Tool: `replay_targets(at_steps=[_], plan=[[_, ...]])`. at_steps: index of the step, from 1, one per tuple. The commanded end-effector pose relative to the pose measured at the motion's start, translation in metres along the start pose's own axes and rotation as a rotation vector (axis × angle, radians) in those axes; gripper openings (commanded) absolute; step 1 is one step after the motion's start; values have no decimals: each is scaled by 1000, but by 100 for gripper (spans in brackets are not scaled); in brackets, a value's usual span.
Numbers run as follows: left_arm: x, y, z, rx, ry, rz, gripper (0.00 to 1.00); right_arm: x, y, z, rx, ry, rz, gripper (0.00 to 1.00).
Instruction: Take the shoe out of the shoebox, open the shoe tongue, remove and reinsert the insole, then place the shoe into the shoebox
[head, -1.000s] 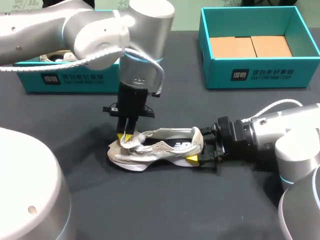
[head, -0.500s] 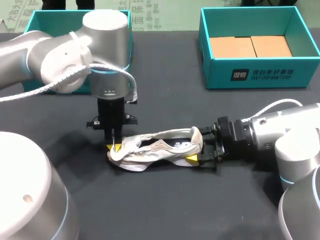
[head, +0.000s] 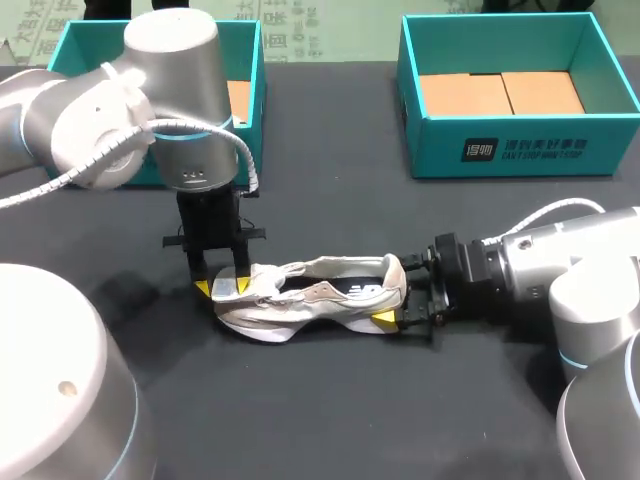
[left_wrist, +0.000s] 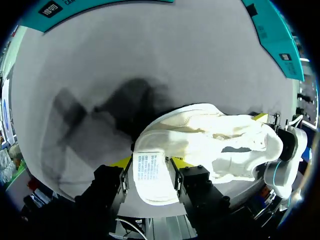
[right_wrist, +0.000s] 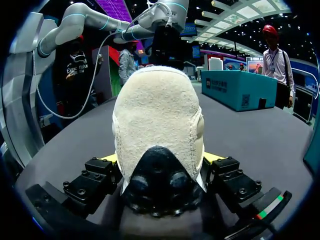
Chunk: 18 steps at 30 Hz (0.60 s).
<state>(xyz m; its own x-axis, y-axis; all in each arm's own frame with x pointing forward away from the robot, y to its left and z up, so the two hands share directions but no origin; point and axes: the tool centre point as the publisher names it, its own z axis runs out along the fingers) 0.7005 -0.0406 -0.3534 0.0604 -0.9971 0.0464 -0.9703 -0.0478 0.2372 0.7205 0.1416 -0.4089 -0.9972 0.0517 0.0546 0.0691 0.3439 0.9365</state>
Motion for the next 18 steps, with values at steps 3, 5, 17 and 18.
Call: replay_targets(at_steps=[3, 5, 17, 18], plan=[[13, 14, -27, 69, -1, 52, 45, 0, 0, 2, 4, 0, 0, 0], [20, 15, -33, 87, -11, 69, 44, 0, 0, 2, 4, 0, 0, 0], [39, 29, -90, 144, 26, 239, 43, 0, 0, 2, 4, 0, 0, 0], [39, 32, -100, 131, 47, 288, 43, 0, 0, 2, 4, 0, 0, 0]])
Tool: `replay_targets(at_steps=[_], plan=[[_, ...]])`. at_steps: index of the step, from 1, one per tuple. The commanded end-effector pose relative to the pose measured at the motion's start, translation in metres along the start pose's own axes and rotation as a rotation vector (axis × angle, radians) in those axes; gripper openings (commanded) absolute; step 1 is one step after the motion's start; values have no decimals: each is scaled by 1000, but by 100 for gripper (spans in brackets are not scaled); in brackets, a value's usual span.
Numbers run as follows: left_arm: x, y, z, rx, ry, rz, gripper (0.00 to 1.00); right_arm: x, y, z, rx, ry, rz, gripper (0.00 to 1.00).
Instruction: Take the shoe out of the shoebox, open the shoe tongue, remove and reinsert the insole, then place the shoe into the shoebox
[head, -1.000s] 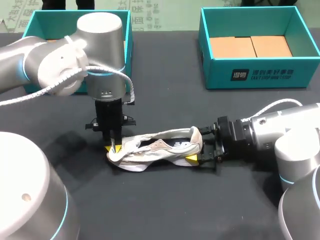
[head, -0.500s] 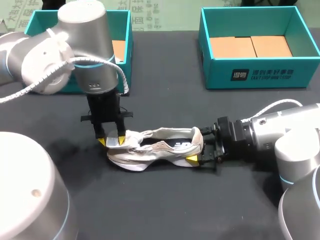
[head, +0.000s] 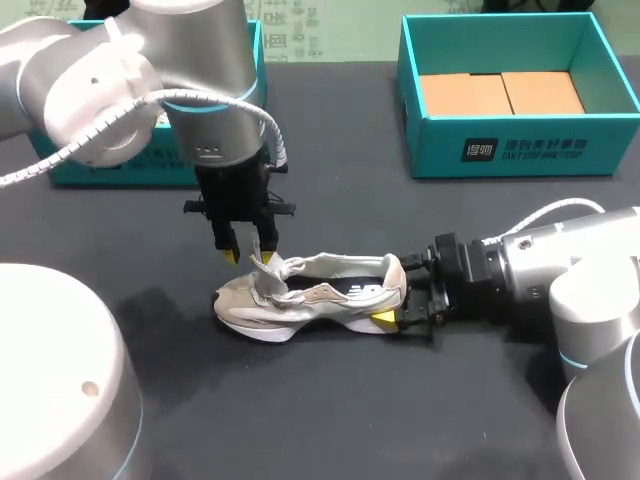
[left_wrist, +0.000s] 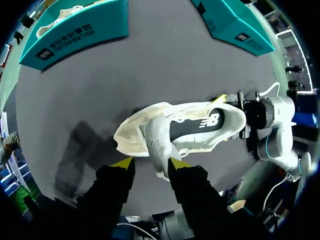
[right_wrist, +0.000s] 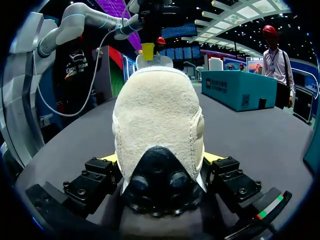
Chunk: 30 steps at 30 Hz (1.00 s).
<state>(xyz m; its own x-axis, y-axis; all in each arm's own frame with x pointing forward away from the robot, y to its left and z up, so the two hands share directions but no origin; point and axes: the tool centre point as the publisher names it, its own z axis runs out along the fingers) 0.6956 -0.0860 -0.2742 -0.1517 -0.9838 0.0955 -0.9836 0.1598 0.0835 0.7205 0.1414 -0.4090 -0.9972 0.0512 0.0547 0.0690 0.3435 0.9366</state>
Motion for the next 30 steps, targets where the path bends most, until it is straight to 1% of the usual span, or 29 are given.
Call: replay_targets(at_steps=[1, 3, 5, 6, 8, 10, 11, 12, 13, 14, 15, 18, 19, 20, 21, 22, 30], plan=[[-8, 4, -32, -2, 39, 83, 44, 0, 0, 2, 4, 0, 0, 0], [-4, 4, -49, -20, 72, 184, 44, 0, 0, 2, 4, 0, 0, 0], [2, 3, -59, -23, 78, 258, 44, 0, 0, 2, 4, 0, 0, 0], [9, 1, -66, -28, 88, 325, 44, 0, 0, 2, 4, 0, 0, 0], [19, -2, -74, -17, 72, 409, 42, 0, 0, 2, 4, 0, 0, 0], [34, -8, -81, -12, 56, 548, 40, 0, 0, 2, 4, 0, 0, 0], [41, -10, -84, -17, 46, 608, 37, 0, 0, 2, 4, 0, 0, 0], [48, -14, -86, -15, 44, 666, 29, 0, 0, 2, 4, 0, 0, 0], [55, -17, -88, -27, 38, 742, 19, 0, 0, 2, 4, 0, 0, 0], [61, -21, -89, -27, 34, 795, 6, 0, 0, 2, 4, 0, 0, 0], [68, -24, -90, -35, 28, 859, 0, 0, 0, 2, 4, 0, 0, 0], [81, -27, -89, -46, 0, 1125, 0, 0, 0, 2, 4, 0, 0, 0], [84, -28, -89, -66, -17, 1199, 0, 0, 0, 2, 4, 0, 0, 0], [90, -30, -89, -108, -87, 1335, 0, 0, 0, 2, 4, 0, 0, 0], [92, -32, -89, -136, -119, 1431, 0, 0, 0, 2, 4, 0, 0, 0], [93, -36, -90, -160, -106, 1471, 0, 0, 0, 2, 4, 0, 0, 0], [93, -36, -90, -160, -106, 1471, 0, 0, 0, 2, 4, 0, 0, 0]])
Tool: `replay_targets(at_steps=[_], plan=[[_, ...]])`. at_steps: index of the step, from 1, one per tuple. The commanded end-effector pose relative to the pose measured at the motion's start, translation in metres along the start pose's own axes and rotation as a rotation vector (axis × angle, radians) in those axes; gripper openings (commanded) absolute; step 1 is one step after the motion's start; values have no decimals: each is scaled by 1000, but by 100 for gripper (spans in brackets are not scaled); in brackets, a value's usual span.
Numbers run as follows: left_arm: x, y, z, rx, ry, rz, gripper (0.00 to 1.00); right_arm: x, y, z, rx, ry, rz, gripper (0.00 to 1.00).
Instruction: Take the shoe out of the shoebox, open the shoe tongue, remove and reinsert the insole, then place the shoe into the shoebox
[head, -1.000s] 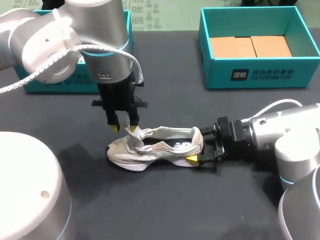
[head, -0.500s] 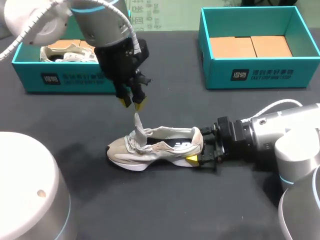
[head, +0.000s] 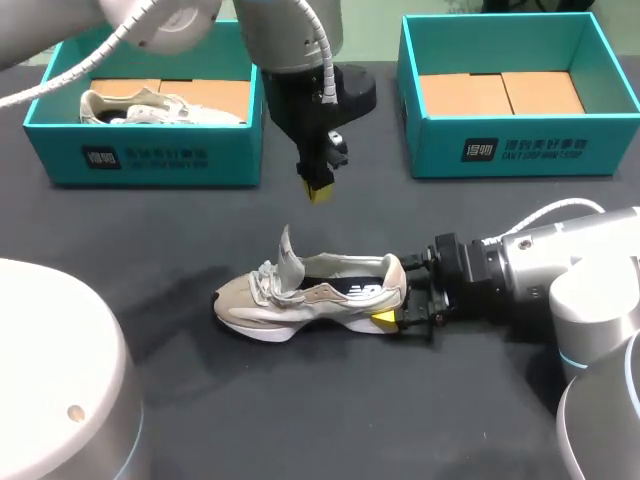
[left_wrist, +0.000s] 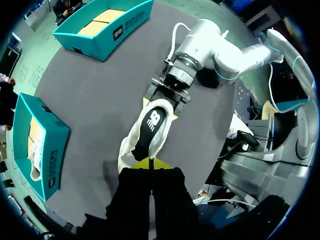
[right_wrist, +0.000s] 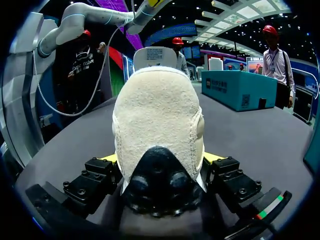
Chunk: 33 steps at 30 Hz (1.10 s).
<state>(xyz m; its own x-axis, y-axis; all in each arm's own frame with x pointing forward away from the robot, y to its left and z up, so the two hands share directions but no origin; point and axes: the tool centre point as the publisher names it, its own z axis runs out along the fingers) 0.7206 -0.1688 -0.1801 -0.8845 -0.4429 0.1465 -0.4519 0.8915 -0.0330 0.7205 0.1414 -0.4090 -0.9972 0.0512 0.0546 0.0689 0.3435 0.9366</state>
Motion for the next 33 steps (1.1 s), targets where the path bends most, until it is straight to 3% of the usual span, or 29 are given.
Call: replay_targets(at_steps=[1, 3, 9, 20, 26, 33], plan=[[-1, -9, -1, -186, -41, 525, 0, 0, 0, 2, 4, 0, 0, 0], [3, -6, 18, -212, -54, 605, 0, 0, 0, 2, 4, 0, 0, 0], [-4, 0, 44, -135, -61, 706, 0, 0, 0, 2, 4, 0, 0, 0], [-9, 1, 46, -116, -67, 736, 0, 0, 0, 2, 4, 0, 0, 0], [-9, -24, 99, -132, -40, 701, 0, 0, 0, 2, 4, 0, 0, 0], [-3, -29, 128, -100, 6, 644, 0, 0, 0, 2, 4, 0, 0, 0]])
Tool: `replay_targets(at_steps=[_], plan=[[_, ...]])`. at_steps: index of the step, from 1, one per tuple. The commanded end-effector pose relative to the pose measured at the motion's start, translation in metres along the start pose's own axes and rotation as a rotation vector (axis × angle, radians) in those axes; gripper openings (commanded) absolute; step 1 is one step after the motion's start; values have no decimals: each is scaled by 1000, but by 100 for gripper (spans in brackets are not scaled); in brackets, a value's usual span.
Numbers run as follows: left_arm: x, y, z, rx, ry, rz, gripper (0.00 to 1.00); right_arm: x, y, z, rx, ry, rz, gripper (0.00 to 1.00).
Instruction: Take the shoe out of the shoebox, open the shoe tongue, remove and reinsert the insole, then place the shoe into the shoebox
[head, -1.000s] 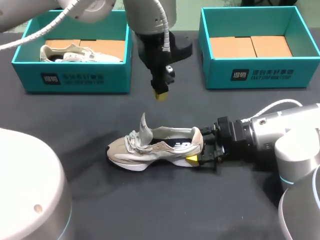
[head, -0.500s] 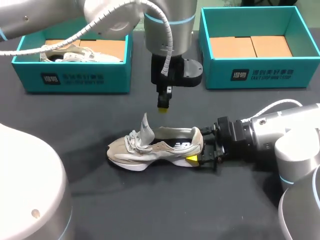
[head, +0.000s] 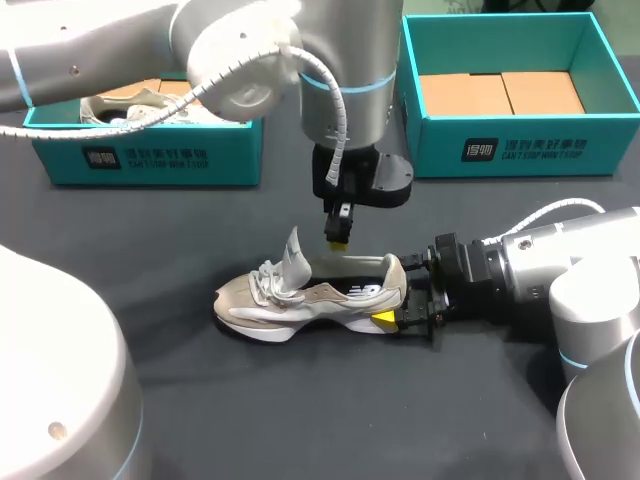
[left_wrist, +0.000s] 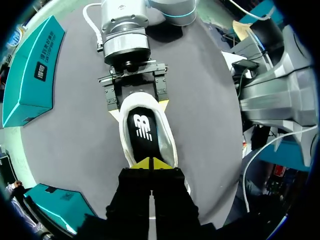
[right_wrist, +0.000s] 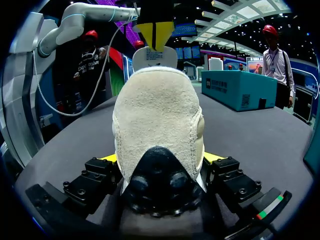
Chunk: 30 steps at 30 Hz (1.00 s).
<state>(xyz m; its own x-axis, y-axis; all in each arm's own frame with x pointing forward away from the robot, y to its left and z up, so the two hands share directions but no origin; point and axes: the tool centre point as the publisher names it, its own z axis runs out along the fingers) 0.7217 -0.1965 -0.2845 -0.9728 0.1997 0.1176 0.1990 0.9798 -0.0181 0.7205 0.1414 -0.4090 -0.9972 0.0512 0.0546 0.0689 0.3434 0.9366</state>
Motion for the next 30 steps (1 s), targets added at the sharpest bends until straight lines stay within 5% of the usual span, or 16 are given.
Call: replay_targets(at_steps=[1, 12, 30], plan=[[-1, -10, 25, 4, -8, -36, 0, 0, 0, 2, 4, 0, 0, 0], [0, -11, 27, -3, -16, -43, 0, 0, 0, 2, 4, 0, 0, 0], [10, -8, 86, -22, 85, -112, 0, 0, 0, 2, 4, 0, 0, 0]])
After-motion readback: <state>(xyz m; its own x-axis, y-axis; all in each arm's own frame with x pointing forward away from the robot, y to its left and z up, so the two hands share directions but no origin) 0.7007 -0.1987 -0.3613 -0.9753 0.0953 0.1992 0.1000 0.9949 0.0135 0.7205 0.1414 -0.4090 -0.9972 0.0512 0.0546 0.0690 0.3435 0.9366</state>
